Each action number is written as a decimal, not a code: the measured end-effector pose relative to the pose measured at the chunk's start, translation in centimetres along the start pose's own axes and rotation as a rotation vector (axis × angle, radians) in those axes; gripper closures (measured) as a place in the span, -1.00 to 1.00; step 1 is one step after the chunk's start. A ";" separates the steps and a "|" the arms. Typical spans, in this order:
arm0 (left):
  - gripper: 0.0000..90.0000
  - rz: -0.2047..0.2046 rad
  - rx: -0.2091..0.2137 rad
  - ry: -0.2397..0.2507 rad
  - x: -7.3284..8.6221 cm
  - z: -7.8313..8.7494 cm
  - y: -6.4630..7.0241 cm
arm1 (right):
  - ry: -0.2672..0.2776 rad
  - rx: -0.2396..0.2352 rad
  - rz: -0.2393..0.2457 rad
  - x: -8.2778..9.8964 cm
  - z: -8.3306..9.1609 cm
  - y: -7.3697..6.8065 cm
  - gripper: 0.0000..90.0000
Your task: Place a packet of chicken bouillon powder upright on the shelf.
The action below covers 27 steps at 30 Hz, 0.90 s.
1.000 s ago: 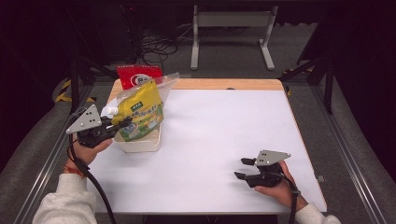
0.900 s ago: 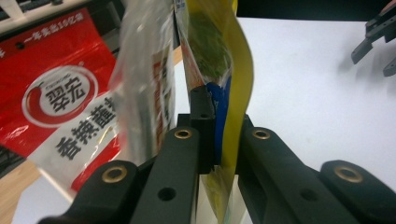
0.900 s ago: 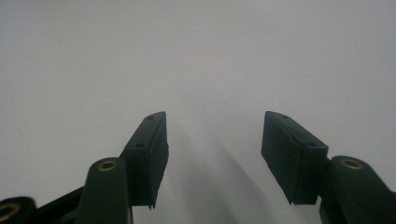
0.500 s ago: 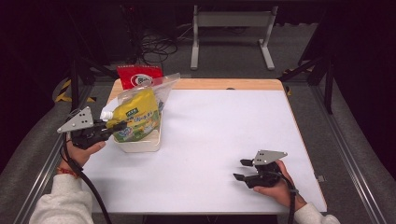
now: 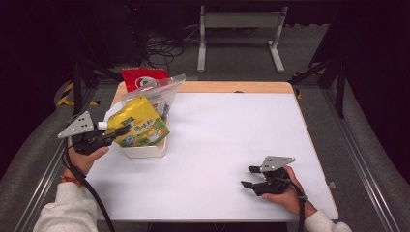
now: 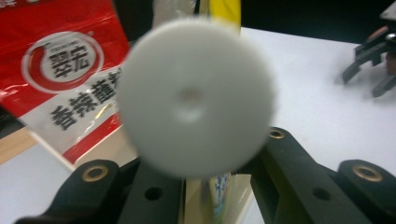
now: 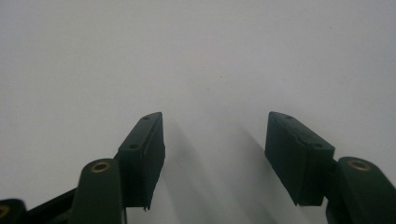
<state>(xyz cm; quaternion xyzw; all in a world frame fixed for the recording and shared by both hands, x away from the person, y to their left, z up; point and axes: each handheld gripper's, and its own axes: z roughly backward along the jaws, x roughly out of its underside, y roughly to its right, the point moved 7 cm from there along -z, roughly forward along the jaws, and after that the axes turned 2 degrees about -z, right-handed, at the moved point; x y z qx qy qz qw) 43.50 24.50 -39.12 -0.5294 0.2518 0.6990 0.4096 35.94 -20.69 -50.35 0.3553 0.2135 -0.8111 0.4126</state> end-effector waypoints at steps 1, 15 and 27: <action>0.84 -0.003 -0.007 0.000 0.0 0.1 0.0 | -0.001 -0.001 -0.003 0.0 0.0 0.0 -0.17; 0.99 -0.028 -0.055 -0.138 -0.3 -0.3 -0.2 | -0.008 -0.002 -0.006 0.1 -0.1 0.0 -0.18; 1.00 -0.035 -0.132 -0.191 -0.9 -0.1 0.0 | -0.010 -0.004 -0.004 0.1 -0.2 0.0 -0.18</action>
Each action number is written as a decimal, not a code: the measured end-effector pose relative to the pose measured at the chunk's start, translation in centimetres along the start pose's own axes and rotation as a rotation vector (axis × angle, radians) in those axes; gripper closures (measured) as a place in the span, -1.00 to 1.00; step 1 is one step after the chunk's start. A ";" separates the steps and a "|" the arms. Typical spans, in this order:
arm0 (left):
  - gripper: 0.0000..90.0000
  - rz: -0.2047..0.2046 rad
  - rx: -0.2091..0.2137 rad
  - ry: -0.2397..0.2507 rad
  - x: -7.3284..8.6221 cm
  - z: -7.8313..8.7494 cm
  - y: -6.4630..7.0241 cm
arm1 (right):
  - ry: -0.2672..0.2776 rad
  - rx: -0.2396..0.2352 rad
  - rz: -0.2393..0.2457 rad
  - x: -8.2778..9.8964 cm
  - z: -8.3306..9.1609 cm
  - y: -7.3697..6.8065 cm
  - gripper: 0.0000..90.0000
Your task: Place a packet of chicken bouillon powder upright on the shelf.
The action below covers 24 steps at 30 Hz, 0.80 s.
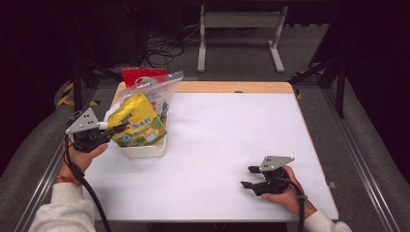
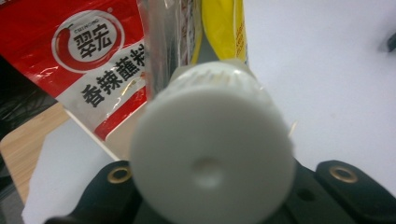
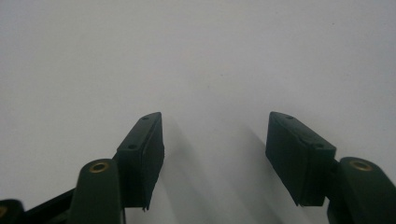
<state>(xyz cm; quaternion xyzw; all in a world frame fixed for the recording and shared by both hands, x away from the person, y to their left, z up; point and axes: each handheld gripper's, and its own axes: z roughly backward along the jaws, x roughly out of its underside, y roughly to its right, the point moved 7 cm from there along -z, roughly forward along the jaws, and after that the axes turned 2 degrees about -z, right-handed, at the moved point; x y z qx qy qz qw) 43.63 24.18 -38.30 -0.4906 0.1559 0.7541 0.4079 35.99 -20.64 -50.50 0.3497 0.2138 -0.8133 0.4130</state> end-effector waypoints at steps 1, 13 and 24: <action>1.00 0.001 0.006 -0.002 0.0 -0.1 0.1 | 0.000 0.000 0.000 0.0 0.0 0.0 -0.18; 0.53 0.135 0.007 0.121 1.9 -0.2 -0.2 | -0.001 -0.004 -0.001 0.0 -0.1 0.0 -0.20; 0.77 0.133 -0.010 0.187 1.0 1.2 0.0 | -0.001 -0.013 -0.008 -0.1 -0.1 0.1 -0.20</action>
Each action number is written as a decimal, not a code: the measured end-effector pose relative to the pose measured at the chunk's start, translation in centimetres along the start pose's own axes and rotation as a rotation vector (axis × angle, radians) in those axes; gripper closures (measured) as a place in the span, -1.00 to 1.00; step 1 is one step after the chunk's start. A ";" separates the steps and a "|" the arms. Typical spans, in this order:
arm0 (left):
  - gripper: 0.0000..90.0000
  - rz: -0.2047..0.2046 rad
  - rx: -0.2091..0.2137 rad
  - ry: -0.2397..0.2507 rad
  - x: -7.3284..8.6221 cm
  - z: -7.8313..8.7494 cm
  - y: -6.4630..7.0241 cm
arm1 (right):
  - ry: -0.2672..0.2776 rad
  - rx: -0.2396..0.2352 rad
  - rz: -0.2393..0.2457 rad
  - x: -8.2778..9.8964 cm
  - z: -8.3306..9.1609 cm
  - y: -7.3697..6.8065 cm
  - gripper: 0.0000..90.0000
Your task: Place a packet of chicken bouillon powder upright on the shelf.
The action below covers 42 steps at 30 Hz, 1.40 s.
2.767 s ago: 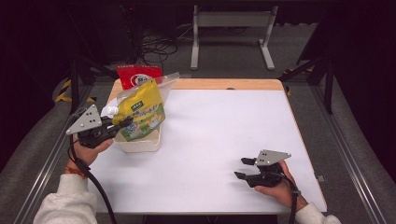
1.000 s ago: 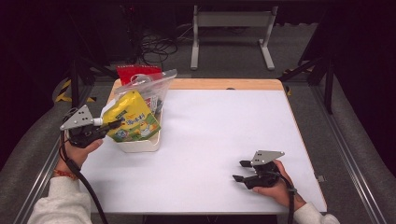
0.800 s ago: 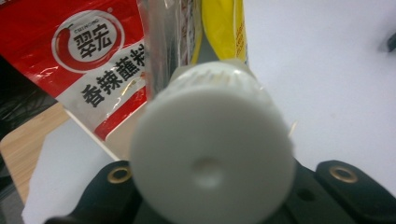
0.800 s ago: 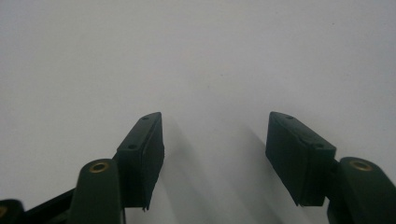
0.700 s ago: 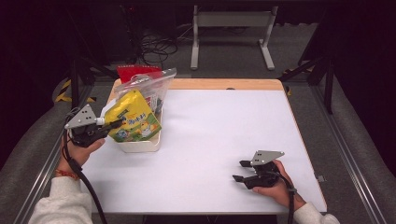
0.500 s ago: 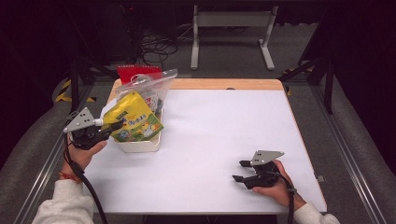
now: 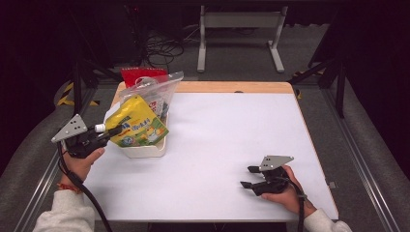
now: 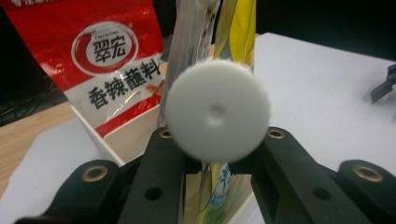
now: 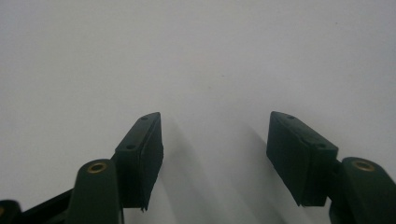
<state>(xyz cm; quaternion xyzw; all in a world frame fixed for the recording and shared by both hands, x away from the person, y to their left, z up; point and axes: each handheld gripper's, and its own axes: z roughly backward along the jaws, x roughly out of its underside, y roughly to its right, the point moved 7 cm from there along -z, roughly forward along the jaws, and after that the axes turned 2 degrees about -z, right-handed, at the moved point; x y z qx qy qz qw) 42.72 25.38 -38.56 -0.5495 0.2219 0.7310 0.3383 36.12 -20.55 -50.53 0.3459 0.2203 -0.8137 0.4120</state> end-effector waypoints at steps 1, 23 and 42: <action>0.77 -0.009 -0.003 -0.006 -0.5 0.0 0.1 | 0.000 0.000 0.000 0.0 0.0 0.0 -0.20; 0.85 -0.124 0.014 -0.198 -4.0 0.0 1.1 | 0.002 -0.005 -0.005 0.0 0.0 0.0 -0.21; 0.91 -0.055 0.073 -0.212 -3.8 -0.9 1.2 | 0.001 -0.005 -0.008 0.0 0.0 0.1 -0.21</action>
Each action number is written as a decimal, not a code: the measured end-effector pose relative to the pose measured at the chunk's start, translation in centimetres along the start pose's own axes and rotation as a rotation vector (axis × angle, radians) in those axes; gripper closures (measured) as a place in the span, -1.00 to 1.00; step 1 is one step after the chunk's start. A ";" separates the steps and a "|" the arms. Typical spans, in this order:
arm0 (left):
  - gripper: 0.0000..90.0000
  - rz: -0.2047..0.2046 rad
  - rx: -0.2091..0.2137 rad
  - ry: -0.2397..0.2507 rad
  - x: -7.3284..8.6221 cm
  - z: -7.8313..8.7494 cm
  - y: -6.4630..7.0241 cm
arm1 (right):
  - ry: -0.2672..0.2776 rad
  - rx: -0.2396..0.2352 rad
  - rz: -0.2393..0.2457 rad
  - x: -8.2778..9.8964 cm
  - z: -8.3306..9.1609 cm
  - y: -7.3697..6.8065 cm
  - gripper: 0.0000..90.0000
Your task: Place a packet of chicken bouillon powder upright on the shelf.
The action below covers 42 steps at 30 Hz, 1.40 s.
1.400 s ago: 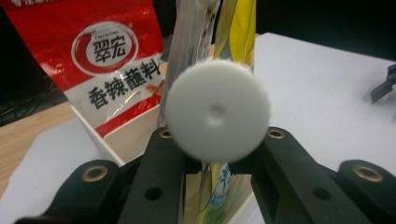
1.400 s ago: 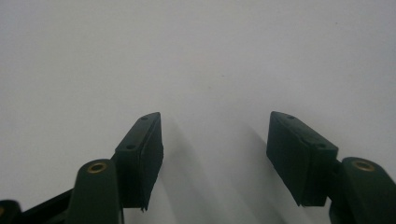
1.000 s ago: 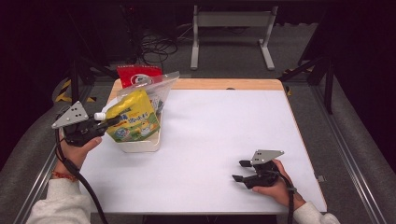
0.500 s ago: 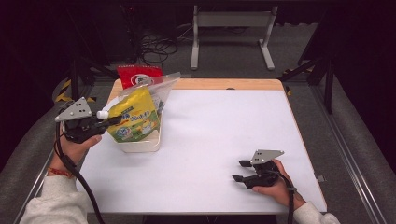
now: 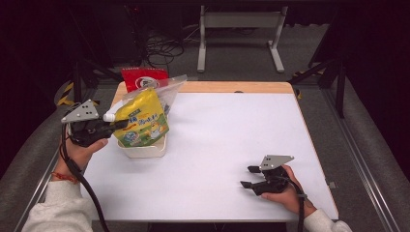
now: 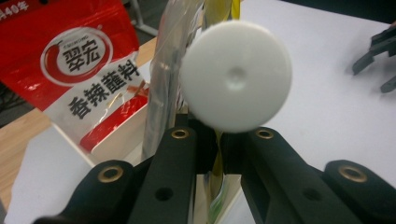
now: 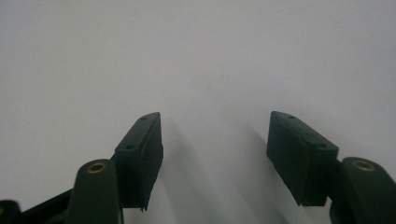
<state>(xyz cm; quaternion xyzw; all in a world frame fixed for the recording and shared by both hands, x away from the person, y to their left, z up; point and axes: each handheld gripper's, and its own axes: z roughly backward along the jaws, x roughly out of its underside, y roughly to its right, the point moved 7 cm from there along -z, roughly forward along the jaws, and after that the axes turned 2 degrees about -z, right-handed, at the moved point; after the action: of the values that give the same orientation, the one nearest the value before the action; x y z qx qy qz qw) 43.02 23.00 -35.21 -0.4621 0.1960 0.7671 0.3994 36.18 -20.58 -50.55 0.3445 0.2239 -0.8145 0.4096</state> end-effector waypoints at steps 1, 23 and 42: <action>0.91 0.007 0.004 0.002 0.0 0.0 -0.1 | 0.001 0.000 -0.002 0.0 0.0 0.0 -0.21; 0.35 0.098 -0.013 0.196 3.5 -4.1 0.8 | 0.003 -0.002 -0.011 0.0 0.0 0.1 -0.23; 1.00 0.028 -0.088 0.035 1.8 -2.1 1.0 | 0.005 -0.004 -0.014 0.0 0.0 0.1 -0.24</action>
<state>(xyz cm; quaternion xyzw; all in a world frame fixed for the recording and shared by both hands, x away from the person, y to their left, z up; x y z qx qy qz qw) 42.92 21.82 -37.88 -0.4900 0.1752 0.7722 0.3645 36.27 -20.62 -50.56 0.3443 0.2289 -0.8161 0.4039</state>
